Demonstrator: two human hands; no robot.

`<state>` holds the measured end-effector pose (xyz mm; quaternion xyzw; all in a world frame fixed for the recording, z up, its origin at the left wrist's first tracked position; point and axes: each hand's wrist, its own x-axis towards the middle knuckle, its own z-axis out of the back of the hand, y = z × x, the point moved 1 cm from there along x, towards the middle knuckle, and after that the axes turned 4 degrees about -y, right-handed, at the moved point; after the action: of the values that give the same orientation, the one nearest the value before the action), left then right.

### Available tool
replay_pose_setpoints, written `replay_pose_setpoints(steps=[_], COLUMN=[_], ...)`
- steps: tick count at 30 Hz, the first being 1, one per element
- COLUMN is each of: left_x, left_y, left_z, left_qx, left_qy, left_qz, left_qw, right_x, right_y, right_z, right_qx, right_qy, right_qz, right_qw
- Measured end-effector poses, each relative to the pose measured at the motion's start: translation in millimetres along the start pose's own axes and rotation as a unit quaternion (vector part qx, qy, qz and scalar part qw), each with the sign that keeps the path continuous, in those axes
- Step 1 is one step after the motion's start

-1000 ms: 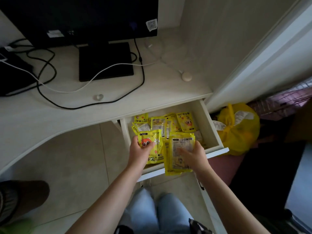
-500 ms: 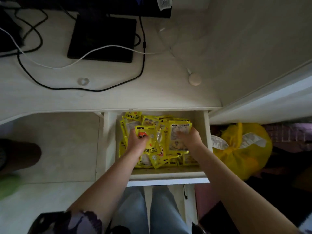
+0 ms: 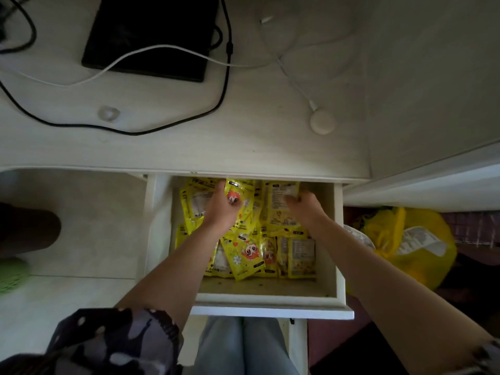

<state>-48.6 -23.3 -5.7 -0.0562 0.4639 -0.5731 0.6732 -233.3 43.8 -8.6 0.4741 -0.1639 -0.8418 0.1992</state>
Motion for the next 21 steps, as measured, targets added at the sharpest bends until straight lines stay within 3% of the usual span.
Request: replay_pose_setpoints(steps=[4, 11, 21], left_x=[-3, -14, -71], left_y=[16, 26, 45], left_z=[2, 13, 48], left_qx=[0.066, 0.066, 0.023], left_qy=[-0.029, -0.046, -0.091], left_qz=[-0.007, -0.021, -0.05], left_qw=[0.997, 0.997, 0.994], right_x=[-4, -24, -88], right_y=[-9, -7, -15], right_z=[9, 17, 20], right_qx=[-0.015, -0.045, -0.078], right_qy=[-0.012, -0.001, -0.018], right_qz=[0.021, 0.019, 0.099], right_qw=[1.0, 0.999, 0.992])
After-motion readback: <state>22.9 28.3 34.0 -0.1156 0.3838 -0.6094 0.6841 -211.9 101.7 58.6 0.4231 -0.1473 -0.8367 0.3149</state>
